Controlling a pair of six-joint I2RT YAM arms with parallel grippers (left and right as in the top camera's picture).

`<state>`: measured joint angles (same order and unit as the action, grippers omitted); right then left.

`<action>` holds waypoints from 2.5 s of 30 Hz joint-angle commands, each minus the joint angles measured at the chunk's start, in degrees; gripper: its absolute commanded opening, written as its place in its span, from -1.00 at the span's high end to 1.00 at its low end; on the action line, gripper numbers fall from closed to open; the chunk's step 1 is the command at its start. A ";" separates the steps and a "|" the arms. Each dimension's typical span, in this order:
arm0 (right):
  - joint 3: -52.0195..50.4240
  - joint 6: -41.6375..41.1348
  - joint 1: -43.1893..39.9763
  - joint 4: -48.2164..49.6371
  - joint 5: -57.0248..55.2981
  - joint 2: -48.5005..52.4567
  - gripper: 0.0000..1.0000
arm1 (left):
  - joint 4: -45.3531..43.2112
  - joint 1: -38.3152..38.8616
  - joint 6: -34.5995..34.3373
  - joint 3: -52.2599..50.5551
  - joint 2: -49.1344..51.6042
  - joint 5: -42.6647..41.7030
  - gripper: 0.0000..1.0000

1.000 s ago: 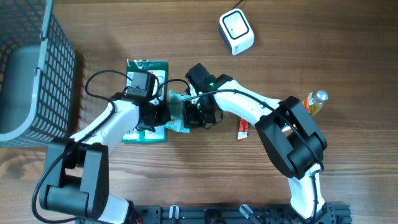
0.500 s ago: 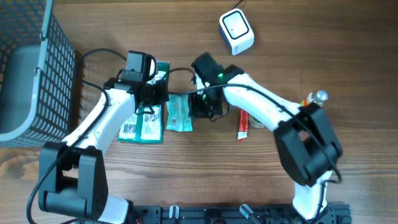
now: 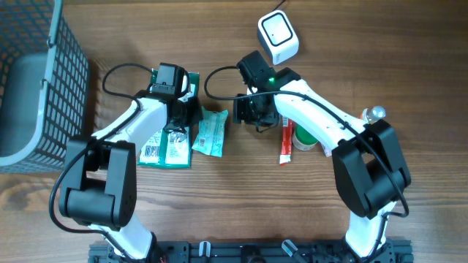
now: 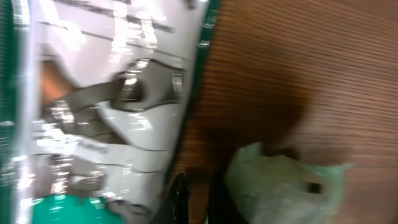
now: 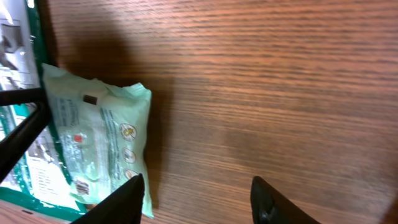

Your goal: Scan the item barcode

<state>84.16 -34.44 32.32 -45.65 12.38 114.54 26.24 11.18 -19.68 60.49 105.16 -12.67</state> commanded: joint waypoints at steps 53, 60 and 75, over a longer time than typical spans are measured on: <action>-6.27 6.51 -0.04 10.64 -1.79 -0.20 0.42 | 2.93 8.00 -9.33 -8.20 -5.55 2.93 0.91; -6.29 7.65 -0.07 8.46 -4.92 -2.03 -0.41 | 0.42 8.41 -8.92 -8.20 -5.29 7.50 0.91; -6.29 7.30 0.02 8.50 -3.78 -2.03 -0.61 | 10.93 6.69 -6.27 1.07 -6.58 6.54 0.91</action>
<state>78.11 -26.94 32.32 -37.23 7.90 114.41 37.30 18.04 -26.83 60.84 99.20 -5.85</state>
